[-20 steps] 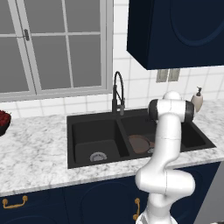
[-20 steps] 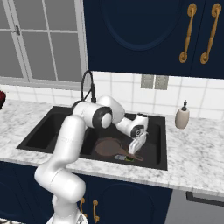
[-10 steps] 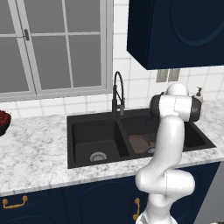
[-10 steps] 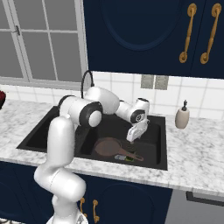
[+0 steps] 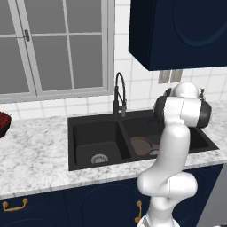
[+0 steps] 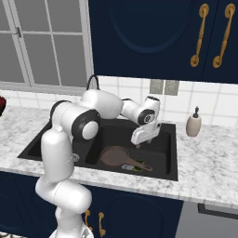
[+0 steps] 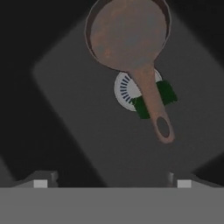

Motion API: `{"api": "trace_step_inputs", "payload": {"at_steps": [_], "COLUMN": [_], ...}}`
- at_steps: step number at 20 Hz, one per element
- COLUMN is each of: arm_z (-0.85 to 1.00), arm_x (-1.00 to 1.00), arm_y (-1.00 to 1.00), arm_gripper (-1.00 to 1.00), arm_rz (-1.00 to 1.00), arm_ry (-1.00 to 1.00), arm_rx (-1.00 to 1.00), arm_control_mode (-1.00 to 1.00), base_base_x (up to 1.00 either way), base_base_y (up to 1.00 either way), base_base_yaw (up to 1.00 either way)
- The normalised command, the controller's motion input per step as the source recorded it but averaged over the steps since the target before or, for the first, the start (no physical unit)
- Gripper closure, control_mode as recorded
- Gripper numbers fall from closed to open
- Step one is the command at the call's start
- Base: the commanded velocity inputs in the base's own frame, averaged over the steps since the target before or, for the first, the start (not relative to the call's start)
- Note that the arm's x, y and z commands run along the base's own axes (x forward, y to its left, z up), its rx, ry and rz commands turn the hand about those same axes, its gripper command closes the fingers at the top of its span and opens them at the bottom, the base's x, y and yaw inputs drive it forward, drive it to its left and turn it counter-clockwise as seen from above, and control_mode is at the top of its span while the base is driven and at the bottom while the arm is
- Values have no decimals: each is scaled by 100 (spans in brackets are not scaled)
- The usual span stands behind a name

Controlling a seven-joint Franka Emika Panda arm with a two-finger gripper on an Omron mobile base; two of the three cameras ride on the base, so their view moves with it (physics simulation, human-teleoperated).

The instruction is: Pick the pan and sponge and place them into the sink. Then turn on the water.

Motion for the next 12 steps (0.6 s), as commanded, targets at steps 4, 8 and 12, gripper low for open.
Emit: {"api": "trace_step_inputs", "payload": {"at_steps": [4, 8, 12], "arm_z": [0, 2, 0], "arm_x": [0, -1, 0], "arm_y": [16, 46, 31], "arm_gripper": [-100, -100, -100], "arm_rz": [-8, -51, -80], "arm_ry": [-1, -5, 0], "arm_rx": [2, 11, 6], "arm_control_mode": [-100, -100, -100], "base_base_x": [0, 0, 0], "base_base_y": [0, 0, 0], "base_base_yaw": [0, 0, 0]}}
